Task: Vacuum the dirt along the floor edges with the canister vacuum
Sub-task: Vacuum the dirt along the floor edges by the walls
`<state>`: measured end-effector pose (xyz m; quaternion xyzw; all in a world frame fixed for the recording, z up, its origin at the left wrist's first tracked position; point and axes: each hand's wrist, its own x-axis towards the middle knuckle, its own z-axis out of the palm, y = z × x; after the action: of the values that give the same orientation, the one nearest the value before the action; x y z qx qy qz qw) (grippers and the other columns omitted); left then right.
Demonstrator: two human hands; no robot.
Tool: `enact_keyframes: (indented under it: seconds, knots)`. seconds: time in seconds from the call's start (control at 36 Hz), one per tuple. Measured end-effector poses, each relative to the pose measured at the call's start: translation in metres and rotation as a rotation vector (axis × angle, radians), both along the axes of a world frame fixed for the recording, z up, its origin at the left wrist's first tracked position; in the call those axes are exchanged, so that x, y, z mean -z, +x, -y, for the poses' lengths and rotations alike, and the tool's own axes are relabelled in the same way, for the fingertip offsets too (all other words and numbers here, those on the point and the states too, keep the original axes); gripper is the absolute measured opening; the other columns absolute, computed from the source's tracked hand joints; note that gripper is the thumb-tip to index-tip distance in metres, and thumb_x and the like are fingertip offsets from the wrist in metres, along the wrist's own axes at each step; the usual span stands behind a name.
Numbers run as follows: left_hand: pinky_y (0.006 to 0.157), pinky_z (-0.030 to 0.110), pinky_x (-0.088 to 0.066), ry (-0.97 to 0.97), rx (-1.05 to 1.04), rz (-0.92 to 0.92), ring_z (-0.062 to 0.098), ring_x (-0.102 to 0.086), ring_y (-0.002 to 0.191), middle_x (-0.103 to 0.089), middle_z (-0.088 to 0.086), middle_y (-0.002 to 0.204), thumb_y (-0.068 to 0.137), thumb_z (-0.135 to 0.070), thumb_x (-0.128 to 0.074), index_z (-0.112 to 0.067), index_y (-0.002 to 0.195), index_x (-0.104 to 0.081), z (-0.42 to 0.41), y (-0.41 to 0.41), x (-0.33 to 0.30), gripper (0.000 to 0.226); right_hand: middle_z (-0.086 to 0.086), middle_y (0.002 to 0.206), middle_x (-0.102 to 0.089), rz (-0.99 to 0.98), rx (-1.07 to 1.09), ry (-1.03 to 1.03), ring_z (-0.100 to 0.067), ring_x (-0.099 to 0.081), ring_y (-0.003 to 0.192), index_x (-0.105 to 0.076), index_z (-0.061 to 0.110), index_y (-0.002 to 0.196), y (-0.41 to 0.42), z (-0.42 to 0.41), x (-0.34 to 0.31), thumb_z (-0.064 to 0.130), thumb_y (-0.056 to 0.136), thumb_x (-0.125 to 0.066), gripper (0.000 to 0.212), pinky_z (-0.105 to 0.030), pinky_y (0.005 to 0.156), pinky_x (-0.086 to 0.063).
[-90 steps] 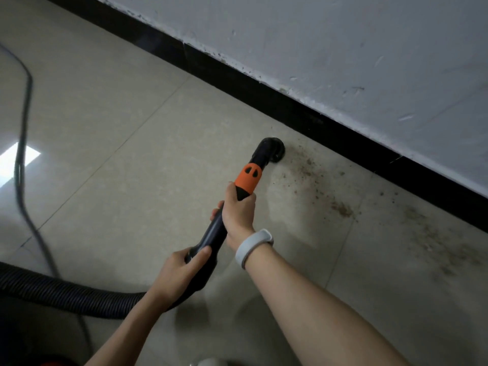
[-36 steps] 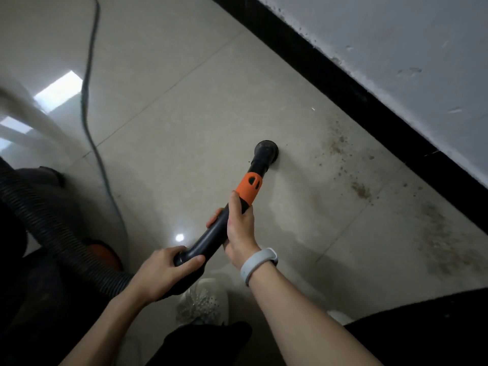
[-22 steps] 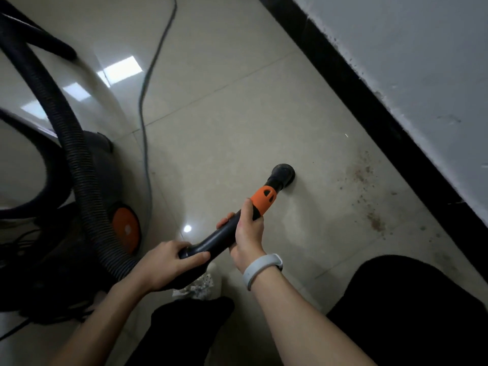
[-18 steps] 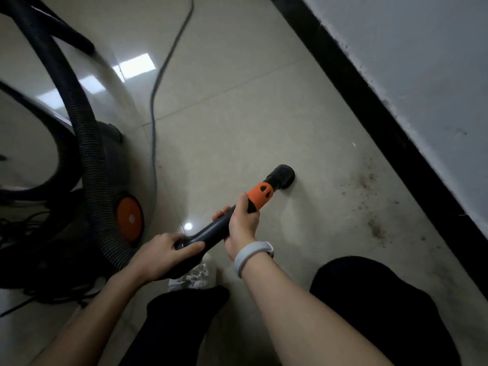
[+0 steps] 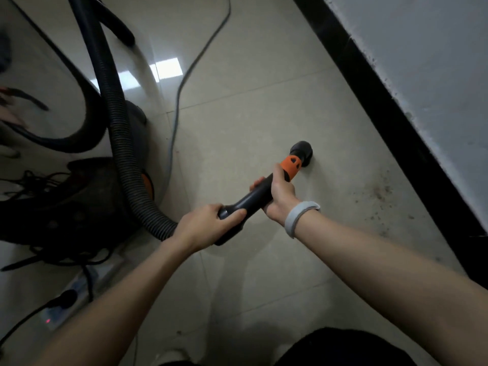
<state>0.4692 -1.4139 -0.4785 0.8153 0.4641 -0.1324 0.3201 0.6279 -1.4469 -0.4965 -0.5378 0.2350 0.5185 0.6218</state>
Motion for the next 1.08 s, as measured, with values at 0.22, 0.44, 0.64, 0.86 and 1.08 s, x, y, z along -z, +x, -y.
enact_keyframes:
  seconds: [0.22, 0.44, 0.64, 0.86, 1.08]
  knots:
    - [0.061, 0.029, -0.047, 0.022, -0.018, -0.03, 0.009, -0.061, 0.072, -0.066, -0.005, 0.081, 0.068, -0.089, -0.035, -0.03, 0.093, -0.063, 0.022, -0.091, 0.005, 0.07, -0.004, 0.058, -0.051, -0.05, -0.094, 0.065, -0.016, -0.055, 0.042, -0.042, 0.01, 0.111, -0.088, 0.025, 0.012, 0.033, 0.096, -0.057, 0.031, -0.033, 0.054, -0.053]
    - [0.056, 0.023, -0.044, -0.128, -0.075, -0.077, 0.002, -0.058, 0.059, -0.064, -0.006, 0.066, 0.075, -0.078, -0.042, -0.026, 0.077, -0.064, 0.037, -0.177, -0.002, 0.056, -0.006, 0.063, -0.053, -0.054, -0.217, 0.005, -0.02, -0.058, 0.051, -0.04, 0.006, 0.125, -0.173, 0.035, 0.011, 0.033, 0.096, -0.056, 0.042, -0.035, 0.056, -0.055]
    - [0.05, 0.019, -0.033, -0.378, -0.165, -0.053, -0.003, -0.049, 0.046, -0.055, -0.019, 0.048, 0.078, -0.072, -0.049, -0.033, 0.056, -0.06, 0.066, -0.233, -0.004, 0.046, 0.0, 0.053, -0.057, -0.071, -0.415, 0.013, -0.018, -0.059, 0.048, -0.041, 0.018, 0.113, -0.238, 0.059, 0.02, 0.031, 0.095, -0.056, 0.027, -0.044, 0.071, -0.057]
    - [0.046, 0.015, -0.031, -0.387, -0.308, 0.034, -0.001, -0.046, 0.043, -0.051, -0.012, 0.042, 0.061, -0.085, -0.037, -0.029, 0.047, -0.058, 0.061, -0.227, -0.008, 0.062, -0.01, 0.077, -0.062, 0.043, -0.535, 0.016, -0.031, -0.064, 0.072, -0.05, 0.021, 0.097, -0.242, 0.03, 0.017, 0.054, 0.072, -0.068, 0.046, -0.052, 0.082, -0.056]
    - [0.064, 0.025, -0.051, -0.281, -0.437, 0.16, 0.008, -0.066, 0.069, -0.07, -0.001, 0.081, 0.084, -0.063, -0.054, -0.017, 0.093, -0.066, 0.037, -0.18, 0.017, 0.049, -0.01, 0.068, -0.048, 0.09, -0.651, 0.101, -0.021, -0.05, 0.05, -0.037, 0.012, 0.086, -0.189, -0.037, 0.02, 0.028, 0.098, -0.055, 0.027, -0.034, 0.051, -0.049]
